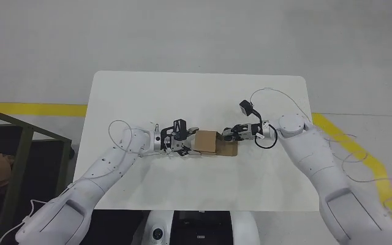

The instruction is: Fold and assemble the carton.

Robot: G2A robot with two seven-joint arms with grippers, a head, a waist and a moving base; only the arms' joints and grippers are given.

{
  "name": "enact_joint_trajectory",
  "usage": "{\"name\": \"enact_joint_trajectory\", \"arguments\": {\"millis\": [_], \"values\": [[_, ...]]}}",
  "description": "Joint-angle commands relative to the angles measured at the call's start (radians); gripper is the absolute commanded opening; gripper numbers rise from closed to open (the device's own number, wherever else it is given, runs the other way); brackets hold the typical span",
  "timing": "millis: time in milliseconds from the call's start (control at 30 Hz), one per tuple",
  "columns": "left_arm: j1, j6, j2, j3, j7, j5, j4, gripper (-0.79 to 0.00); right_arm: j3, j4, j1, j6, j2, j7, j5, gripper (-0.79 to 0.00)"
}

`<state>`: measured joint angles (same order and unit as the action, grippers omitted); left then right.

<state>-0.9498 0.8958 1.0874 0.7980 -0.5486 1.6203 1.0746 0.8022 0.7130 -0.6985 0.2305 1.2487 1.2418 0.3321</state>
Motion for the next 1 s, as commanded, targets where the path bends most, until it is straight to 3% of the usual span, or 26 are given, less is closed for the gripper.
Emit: {"name": "enact_joint_trajectory", "arguments": {"millis": [0, 400, 967], "values": [[0.001, 0.001, 0.001, -0.001, 0.001, -0.001, 0.0, -0.203, -0.007, 0.001, 0.0, -0.004, 0.005, 0.008, 0.0, -0.785], [0.0, -0.002, 0.002, -0.001, 0.01, -0.005, 0.005, -0.203, -0.043, 0.005, -0.003, -0.005, 0.038, 0.023, 0.025, -0.785], [-0.002, -0.001, 0.003, 0.0, 0.013, -0.013, 0.008, -0.191, -0.067, -0.111, 0.025, 0.018, 0.093, 0.023, 0.087, -0.785]]}}
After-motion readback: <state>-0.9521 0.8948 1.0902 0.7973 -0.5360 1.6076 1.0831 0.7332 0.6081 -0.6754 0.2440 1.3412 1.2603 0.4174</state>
